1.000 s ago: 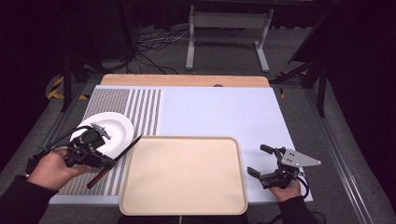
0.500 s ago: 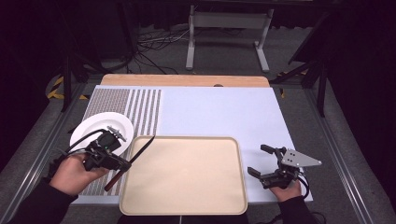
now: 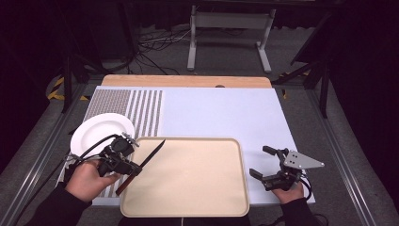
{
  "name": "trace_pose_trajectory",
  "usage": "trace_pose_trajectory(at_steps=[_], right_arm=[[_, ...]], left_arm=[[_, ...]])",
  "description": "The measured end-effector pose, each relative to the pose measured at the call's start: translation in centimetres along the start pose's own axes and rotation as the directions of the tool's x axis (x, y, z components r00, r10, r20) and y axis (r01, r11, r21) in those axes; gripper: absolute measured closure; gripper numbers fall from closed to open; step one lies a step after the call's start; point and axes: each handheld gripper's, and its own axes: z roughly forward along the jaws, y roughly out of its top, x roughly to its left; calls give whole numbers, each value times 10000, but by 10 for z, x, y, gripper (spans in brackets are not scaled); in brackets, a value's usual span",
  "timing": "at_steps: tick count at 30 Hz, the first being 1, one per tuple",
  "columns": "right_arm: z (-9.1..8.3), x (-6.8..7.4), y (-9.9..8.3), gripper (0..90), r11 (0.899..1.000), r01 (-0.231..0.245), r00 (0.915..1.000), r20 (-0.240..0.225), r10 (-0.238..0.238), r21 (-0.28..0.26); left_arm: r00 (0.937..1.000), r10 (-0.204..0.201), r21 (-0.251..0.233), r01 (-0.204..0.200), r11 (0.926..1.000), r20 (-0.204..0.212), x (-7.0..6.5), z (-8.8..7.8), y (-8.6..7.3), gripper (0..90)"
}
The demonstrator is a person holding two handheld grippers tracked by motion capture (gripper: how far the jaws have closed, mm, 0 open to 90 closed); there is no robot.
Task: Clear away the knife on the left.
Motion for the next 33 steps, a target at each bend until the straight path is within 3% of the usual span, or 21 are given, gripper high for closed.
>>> trace_pose_trajectory(at_steps=[3, 13, 25, 33], right_arm=[[0, 0, 0, 13, 10000, -5, 10000, 5, 5, -4], [0, 0, 0, 13, 10000, 13, 10000, 1, -13, 22], [0, 0, 0, 13, 10000, -4, 10000, 13, 4, 22], [1, 0, 0, 13, 10000, -8, 10000, 1, 8, 56]], left_arm=[[10000, -60, 58, 59, 10000, 44, -1, 1, 1, 774], [9993, 323, 99, -325, 9994, 188, -11, 13, 8, 774], [9992, 330, 480, -339, 9983, 211, -10, 31, 9, 774], [9991, 56, 888, -93, 9960, 417, -9, 40, 11, 774]])
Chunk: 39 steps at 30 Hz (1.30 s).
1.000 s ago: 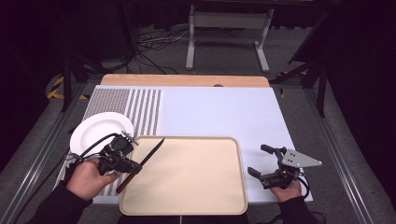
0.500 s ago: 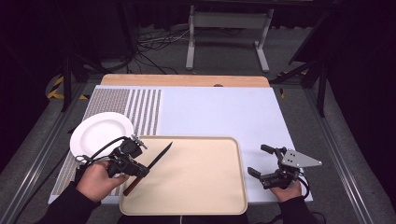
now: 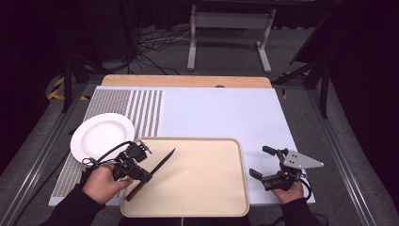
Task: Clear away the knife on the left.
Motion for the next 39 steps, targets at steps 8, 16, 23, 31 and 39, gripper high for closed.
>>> trace_pose_trajectory(at_steps=[8, 16, 23, 31, 39], right_arm=[[0, 0, 0, 14, 10000, -28, 10000, 22, 28, -9], [0, 0, 0, 15, 10000, -26, 10000, -5, 26, 3], [0, 0, 0, 18, 10000, -37, 10000, -20, 37, -15], [-1, 0, 0, 19, 10000, -26, 10000, -47, 26, -49], [-1, 0, 0, 19, 10000, -41, 10000, -46, 40, -50]], left_arm=[[9998, -22, 293, 17, 9996, 188, 2, 12, 2, 774], [9996, -61, 340, 51, 9994, 271, 3, 18, 2, 772], [9997, -90, 461, 79, 9989, 241, 3, 22, 2, 767], [9997, 17, 460, -29, 9989, 259, 4, 24, 2, 766], [9975, 327, 1, -328, 9995, 619, 2, 18, 3, 589]])
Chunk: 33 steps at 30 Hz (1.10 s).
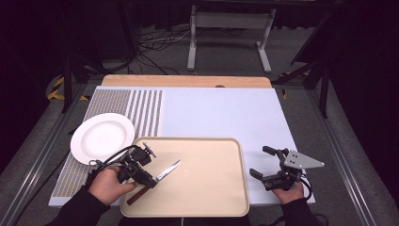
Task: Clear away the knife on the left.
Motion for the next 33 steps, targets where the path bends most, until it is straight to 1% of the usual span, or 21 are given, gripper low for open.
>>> trace_pose_trajectory(at_steps=[1, 2, 4, 5, 8, 10, 12, 13, 15, 17, 19, 20, 21, 24, 25, 26, 27, 28, 29, 31, 33], right_arm=[[0, 0, 0, 19, 10000, 0, 10000, 0, 0, 0], [0, 0, 0, 19, 10000, 21, 10000, -8, -21, -7], [0, 0, 0, 19, 10000, 21, 10000, -9, -21, 4], [0, 0, 0, 19, 10000, 31, 10000, -8, -31, 1], [0, 0, 0, 19, 10000, 18, 10000, 7, -18, -1], [0, 0, 0, 19, 10000, 24, 10000, 2, -24, -7], [0, 0, 0, 19, 10000, 29, 10000, 5, -29, -7], [0, 0, 0, 19, 10000, 28, 10000, 3, -28, -7], [0, 0, 0, 19, 10000, 33, 10000, -8, -33, -9], [0, 0, 0, 19, 10000, 54, 10000, -13, -54, 8], [0, 0, 0, 19, 10000, 65, 10000, -13, -65, -5], [0, 0, 0, 19, 10000, 64, 10000, -11, -64, -6], [0, 0, 0, 19, 10000, 40, 10000, -15, -40, -13], [0, 0, 0, 19, 10000, 44, 10000, -18, -44, -13], [0, 0, 0, 19, 10000, 38, 10000, -23, -38, -16], [0, 0, 0, 19, 10000, 42, 10000, -15, -42, -13], [0, 0, 0, 19, 10000, 33, 10000, -24, -33, -16], [0, 0, 0, 19, 10000, 30, 10000, -29, -30, -19], [0, 0, 0, 19, 10000, 32, 10000, -30, -32, -16], [0, 0, 0, 19, 10000, 85, 10000, -44, -86, -29], [0, 0, 0, 19, 10000, 52, 10000, -32, -52, -7]], left_arm=[[10000, 0, 0, 0, 10000, 0, 0, 0, 0, 574], [10000, 97, -178, -97, 9998, -2, -2, -2, 1, 574], [9995, 305, -325, -302, 9990, 103, -5, -4, 2, 533], [9980, 611, -447, -605, 9972, 138, -7, -5, 3, 517], [9936, 1113, -702, -1097, 9915, 185, -14, -5, 6, 495], [9916, 1287, -828, -1270, 9884, 155, -19, -5, 7, 501], [9864, 1645, -985, -1632, 9817, 57, -22, -4, 9, 565], [9841, 1777, -1040, -1768, 9787, -2, -24, -3, 10, 637], [9815, 1903, -1061, -1914, 9758, -197, -27, -2, 13, 711], [9798, 1982, -1068, -1999, 9740, -273, -29, 0, 14, 805], [9782, 2046, -1000, -2073, 9732, -366, -31, 3, 16, 873], [9784, 2034, -859, -2060, 9748, -381, -31, 5, 17, 896], [9768, 2108, -780, -2132, 9739, -383, -31, 7, 18, 897], [9757, 2162, -447, -2177, 9750, -370, -31, 11, 18, 898], [9757, 2162, -447, -2177, 9750, -370, -31, 11, 18, 899], [9759, 2160, -174, -2166, 9761, -313, -30, 15, 18, 899], [9759, 2160, -174, -2166, 9761, -313, -30, 15, 18, 899], [9742, 2225, 201, -2219, 9749, -368, -30, 17, 19, 899], [9745, 2210, 344, -2197, 9750, -398, -31, 19, 20, 899], [9740, 2221, 446, -2202, 9744, -444, -31, 20, 20, 899], [9750, 2184, 694, -2152, 9741, -412, -30, 22, 20, 899]])
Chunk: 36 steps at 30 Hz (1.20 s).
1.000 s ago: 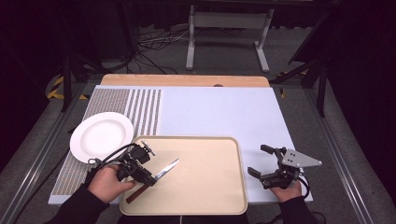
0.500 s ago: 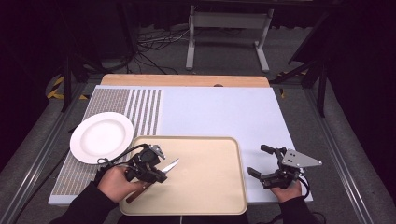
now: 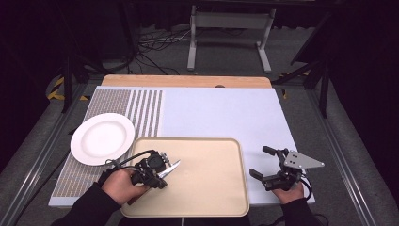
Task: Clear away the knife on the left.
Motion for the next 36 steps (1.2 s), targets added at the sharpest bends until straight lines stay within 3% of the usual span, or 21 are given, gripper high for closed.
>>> trace_pose_trajectory(at_steps=[9, 25, 36], right_arm=[[0, 0, 0, 19, 10000, -45, 10000, -17, 45, 6], [1, 0, 0, 19, 10000, -50, 10000, -56, 50, 4], [1, 0, 0, 19, 10000, -54, 10000, -83, 54, 35]], left_arm=[[9997, -181, 202, 185, 9996, -167, 6, 0, -5, 900], [9952, -864, -359, 848, 9958, -468, 19, -3, -10, 900], [9838, -1558, -751, 1494, 9859, -881, 29, -6, -12, 900]])
